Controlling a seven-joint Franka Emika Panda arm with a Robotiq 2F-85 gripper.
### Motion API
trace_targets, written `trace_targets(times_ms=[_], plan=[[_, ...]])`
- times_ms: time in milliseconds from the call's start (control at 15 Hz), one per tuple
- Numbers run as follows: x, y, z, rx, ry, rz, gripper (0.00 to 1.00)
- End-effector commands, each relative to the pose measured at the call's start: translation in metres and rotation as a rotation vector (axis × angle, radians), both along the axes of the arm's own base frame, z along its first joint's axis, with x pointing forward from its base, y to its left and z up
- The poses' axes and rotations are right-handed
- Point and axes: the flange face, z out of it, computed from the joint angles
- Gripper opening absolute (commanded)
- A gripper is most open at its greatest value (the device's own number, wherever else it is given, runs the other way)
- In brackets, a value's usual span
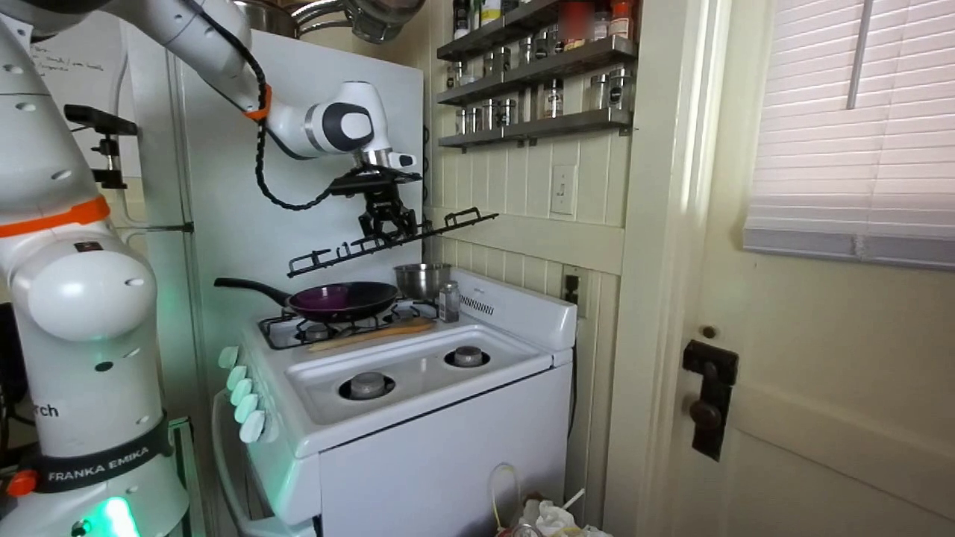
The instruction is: Remove rack from the stove plates
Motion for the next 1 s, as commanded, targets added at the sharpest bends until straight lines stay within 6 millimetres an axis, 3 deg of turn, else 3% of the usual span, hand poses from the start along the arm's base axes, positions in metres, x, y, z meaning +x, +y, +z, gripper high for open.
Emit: trace_targets(times_ms=[0, 267, 533, 933], plan=[[0.027, 0.019, 0.009, 0.013, -0.048, 0.028, 0.00], [0.044, 0.054, 0.001, 0.054, -0.093, 0.085, 0.00], [0.049, 0.088, -0.005, 0.079, -0.108, 0.156, 0.00], [0.059, 0.109, -0.017, 0.171, -0.132, 0.181, 0.00]])
